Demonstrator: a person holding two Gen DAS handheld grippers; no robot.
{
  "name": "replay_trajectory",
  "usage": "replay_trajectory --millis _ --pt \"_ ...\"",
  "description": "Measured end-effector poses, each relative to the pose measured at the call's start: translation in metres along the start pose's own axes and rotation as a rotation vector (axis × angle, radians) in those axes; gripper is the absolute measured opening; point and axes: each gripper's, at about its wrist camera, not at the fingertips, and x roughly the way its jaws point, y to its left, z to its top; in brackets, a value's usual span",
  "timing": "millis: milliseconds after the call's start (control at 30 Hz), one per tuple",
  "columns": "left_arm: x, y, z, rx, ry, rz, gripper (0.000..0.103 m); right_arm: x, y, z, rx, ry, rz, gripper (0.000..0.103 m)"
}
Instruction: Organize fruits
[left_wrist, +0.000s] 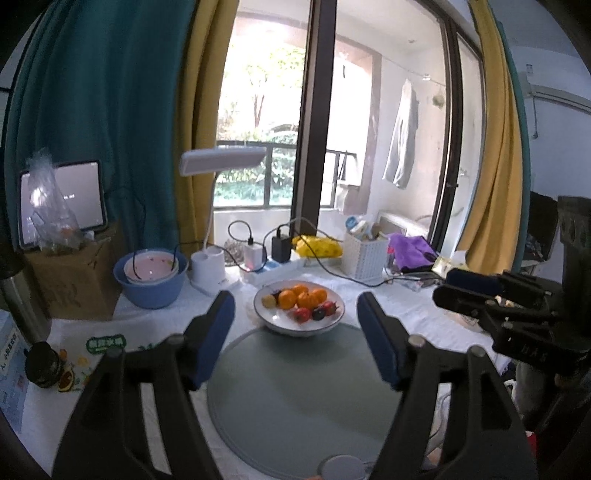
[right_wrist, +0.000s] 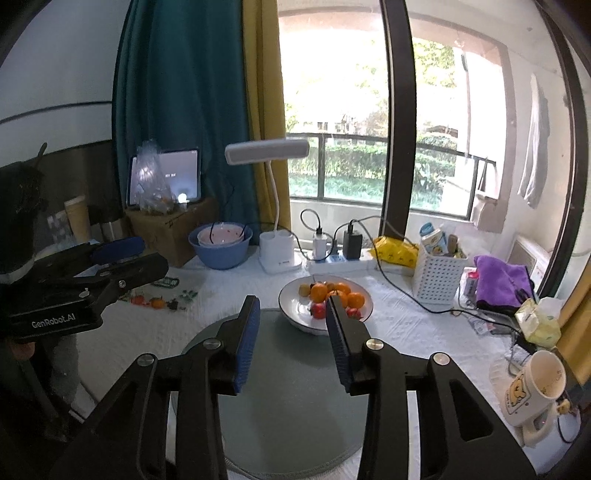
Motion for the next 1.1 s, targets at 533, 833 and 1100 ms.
replay_trajectory --millis 533,833,1100 --pt "-0.054 -0.027 0.009 0.068 -0.112 0.040 0.094 -0.055 -0.007 0.002 0.052 -0.087 -0.060 0.066" --pt "-0.064 -0.023 0.001 0.045 -0.141 0.121 0.098 -0.063 -0.007 -0.002 0.061 -0.091 -0.073 0.069" --pt "-0.063 -0.019 0.000 0.021 -0.125 0.141 0.100 -0.060 -0.005 -0.003 0.058 -0.084 -0.073 0.069"
